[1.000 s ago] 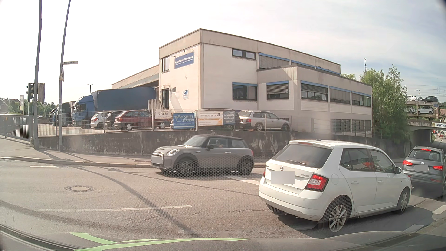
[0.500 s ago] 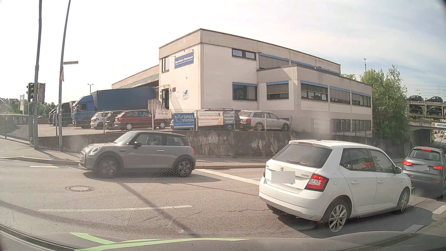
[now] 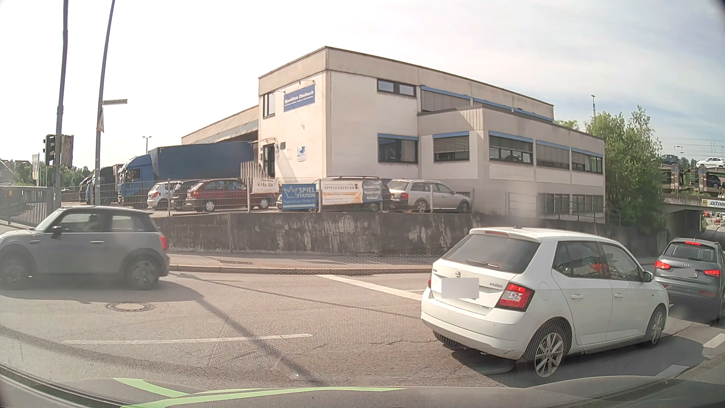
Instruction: Follow the waypoints while adhering to traffic rules and regulations
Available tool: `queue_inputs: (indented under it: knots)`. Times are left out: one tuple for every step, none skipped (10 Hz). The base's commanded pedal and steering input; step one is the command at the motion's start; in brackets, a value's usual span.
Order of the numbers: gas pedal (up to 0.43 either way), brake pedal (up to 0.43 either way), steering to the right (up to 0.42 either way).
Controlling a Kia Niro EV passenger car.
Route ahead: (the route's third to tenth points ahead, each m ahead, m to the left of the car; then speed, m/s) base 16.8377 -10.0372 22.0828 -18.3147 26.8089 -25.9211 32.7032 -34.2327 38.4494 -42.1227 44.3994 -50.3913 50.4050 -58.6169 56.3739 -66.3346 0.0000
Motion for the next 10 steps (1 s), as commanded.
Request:
queue_inputs:
  knots:
    - [0.000, 0.317, 0.402]
    - [0.000, 0.317, 0.402]
    - [0.000, 0.317, 0.402]
    - [0.000, 0.317, 0.402]
    - [0.000, 0.317, 0.402]
    - [0.000, 0.317, 0.402]
    - [0.000, 0.317, 0.402]
    - [0.000, 0.317, 0.402]
    - [0.000, 0.317, 0.402]
    - [0.000, 0.323, 0.402]
